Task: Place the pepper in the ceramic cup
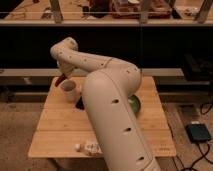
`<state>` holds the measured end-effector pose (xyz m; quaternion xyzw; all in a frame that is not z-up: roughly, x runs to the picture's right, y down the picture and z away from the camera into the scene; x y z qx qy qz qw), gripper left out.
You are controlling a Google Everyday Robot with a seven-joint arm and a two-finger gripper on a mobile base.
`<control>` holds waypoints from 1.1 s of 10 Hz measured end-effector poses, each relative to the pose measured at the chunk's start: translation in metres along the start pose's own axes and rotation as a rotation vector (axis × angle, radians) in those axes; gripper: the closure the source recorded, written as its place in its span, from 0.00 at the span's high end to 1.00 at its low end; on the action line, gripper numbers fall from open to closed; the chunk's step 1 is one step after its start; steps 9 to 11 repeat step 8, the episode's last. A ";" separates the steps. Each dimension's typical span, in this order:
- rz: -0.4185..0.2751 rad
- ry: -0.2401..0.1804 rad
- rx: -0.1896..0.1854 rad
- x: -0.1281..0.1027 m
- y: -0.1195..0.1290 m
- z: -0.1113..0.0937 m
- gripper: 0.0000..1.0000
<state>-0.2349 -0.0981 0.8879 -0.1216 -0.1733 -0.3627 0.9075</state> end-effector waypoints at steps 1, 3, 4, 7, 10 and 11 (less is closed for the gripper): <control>-0.003 0.004 0.002 0.002 0.002 -0.001 0.61; 0.017 0.006 0.010 0.005 0.009 0.000 0.61; 0.024 0.007 0.012 0.007 0.013 0.002 0.61; 0.049 0.023 0.025 0.002 0.029 -0.003 0.75; 0.064 0.030 0.029 0.006 0.040 -0.007 0.81; 0.064 0.030 0.029 0.006 0.040 -0.007 0.81</control>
